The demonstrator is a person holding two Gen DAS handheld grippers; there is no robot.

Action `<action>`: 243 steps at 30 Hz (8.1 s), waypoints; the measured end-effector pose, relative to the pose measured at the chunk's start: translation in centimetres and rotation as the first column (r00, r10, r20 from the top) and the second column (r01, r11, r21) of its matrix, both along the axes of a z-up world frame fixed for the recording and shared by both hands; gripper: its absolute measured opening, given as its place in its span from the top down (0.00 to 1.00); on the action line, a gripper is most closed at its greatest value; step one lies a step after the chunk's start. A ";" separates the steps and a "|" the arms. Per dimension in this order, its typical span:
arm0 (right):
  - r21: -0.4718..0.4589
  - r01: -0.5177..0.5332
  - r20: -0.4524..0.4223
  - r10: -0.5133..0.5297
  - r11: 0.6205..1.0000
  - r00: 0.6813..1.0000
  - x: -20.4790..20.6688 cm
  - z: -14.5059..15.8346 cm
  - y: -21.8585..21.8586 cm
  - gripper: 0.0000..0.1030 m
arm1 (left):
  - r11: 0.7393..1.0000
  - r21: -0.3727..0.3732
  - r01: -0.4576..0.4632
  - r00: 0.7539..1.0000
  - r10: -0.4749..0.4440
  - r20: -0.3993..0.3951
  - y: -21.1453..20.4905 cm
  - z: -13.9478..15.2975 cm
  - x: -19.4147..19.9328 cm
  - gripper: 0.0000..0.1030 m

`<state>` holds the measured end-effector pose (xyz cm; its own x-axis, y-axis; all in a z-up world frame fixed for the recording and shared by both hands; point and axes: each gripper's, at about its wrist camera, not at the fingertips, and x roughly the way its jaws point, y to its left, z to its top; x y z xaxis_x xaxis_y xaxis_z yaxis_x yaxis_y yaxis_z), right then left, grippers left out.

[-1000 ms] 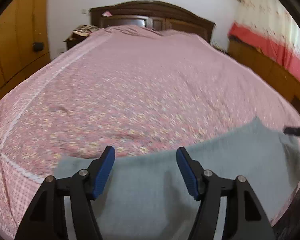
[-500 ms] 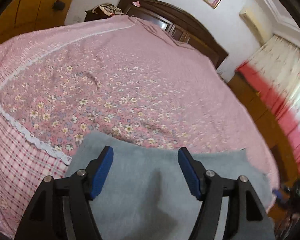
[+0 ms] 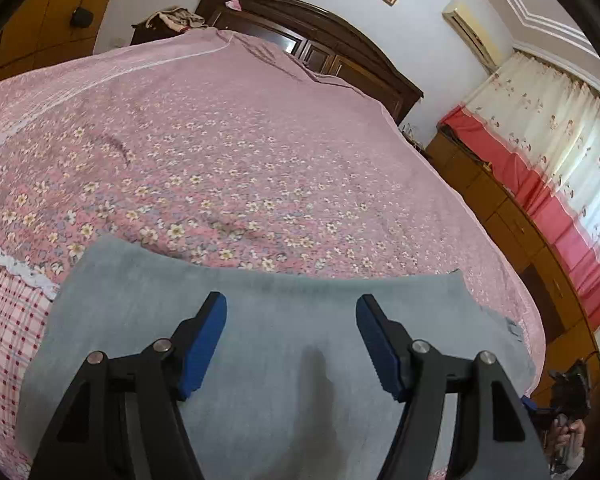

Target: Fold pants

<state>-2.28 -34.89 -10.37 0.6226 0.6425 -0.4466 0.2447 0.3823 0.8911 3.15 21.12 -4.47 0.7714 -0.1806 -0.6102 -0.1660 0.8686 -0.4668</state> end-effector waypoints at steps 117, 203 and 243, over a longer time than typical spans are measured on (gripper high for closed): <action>-0.925 -0.377 -0.162 0.939 -0.038 0.304 4.7 10.4 62.2 0.87 | 0.901 -0.263 -0.344 0.938 0.339 -0.067 17.0 -2.5 -11.5 0.32; -0.562 -0.603 0.061 0.755 0.567 0.653 17.7 10.9 18.1 0.49 | 0.893 0.325 0.310 0.951 -0.283 -0.129 -19.7 2.5 9.1 0.57; -0.719 -0.568 -0.154 0.706 0.399 0.691 23.4 5.3 22.9 1.00 | 0.866 0.337 0.370 0.928 -0.328 -0.177 -23.9 0.7 13.9 0.44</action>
<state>21.17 -12.00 -5.05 0.2645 0.4349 -0.8608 -0.4458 0.8466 0.2907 17.08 -2.77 -3.76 0.6232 -0.1783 -0.7615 0.1475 0.9830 -0.1095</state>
